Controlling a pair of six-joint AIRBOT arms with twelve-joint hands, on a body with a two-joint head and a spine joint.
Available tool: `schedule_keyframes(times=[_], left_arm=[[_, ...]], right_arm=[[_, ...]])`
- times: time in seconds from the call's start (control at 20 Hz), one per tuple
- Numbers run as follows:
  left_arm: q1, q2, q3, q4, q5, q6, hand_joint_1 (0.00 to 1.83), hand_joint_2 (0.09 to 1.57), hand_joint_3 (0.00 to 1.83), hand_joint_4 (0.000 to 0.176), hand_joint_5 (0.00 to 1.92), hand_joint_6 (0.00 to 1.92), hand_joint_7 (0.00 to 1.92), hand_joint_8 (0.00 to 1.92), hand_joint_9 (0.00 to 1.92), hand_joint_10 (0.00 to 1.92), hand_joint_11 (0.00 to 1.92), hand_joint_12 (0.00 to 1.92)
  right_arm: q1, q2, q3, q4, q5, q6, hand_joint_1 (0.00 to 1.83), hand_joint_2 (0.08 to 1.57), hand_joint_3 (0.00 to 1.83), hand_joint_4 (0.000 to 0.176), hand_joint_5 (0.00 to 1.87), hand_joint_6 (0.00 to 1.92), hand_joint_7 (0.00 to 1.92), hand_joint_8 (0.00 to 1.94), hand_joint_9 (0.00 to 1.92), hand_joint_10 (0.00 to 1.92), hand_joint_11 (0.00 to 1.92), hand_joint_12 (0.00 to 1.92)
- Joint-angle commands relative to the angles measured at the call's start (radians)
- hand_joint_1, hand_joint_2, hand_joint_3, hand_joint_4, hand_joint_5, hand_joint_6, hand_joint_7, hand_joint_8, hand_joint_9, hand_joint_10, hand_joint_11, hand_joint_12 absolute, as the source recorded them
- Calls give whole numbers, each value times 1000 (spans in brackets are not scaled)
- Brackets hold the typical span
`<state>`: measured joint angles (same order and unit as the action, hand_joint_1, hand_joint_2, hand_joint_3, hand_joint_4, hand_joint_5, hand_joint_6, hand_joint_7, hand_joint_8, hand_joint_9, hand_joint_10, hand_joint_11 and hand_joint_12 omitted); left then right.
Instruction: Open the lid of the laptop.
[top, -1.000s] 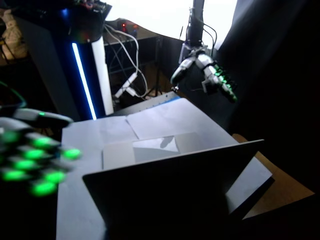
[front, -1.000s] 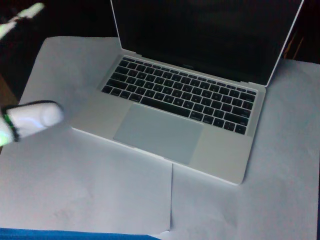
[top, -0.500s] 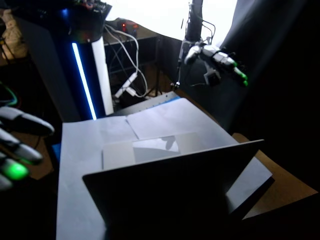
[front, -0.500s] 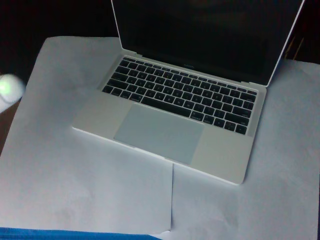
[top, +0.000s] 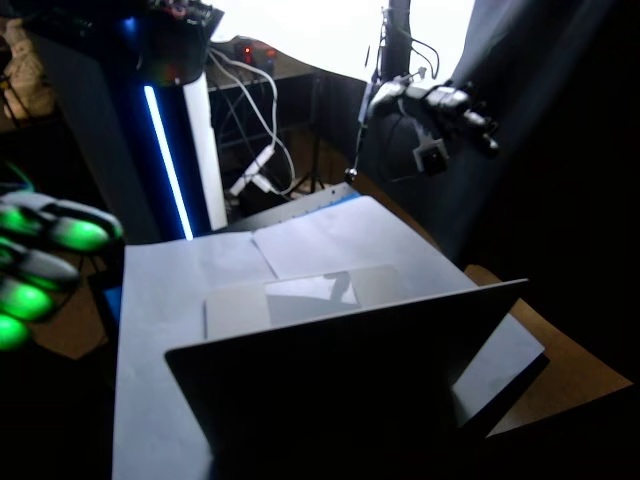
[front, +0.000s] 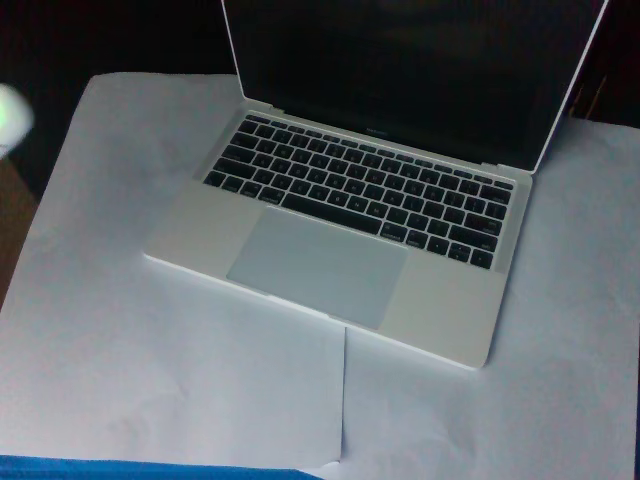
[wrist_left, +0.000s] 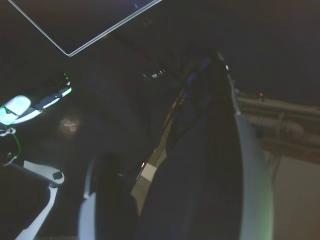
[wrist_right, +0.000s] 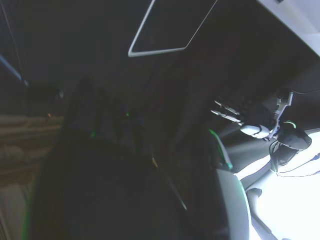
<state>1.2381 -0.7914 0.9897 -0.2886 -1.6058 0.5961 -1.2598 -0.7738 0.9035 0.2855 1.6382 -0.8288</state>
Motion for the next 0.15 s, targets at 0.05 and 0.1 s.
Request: schedule_keyframes(times=[0.05,0.1], left_arm=[[-28,28,5,18,-126,-11,115,1119,0,158,0,0,0,0,67,1,70,74],[-49,31,10,36,-126,-8,246,1082,0,162,0,0,0,0,72,0,95,111]], right_arm=[[52,21,-1,-67,125,-11,137,1339,3,0,151,2,212,2,266,4,264,51],[71,27,0,-88,125,-14,148,1332,0,0,201,11,210,2,256,1,270,56]])
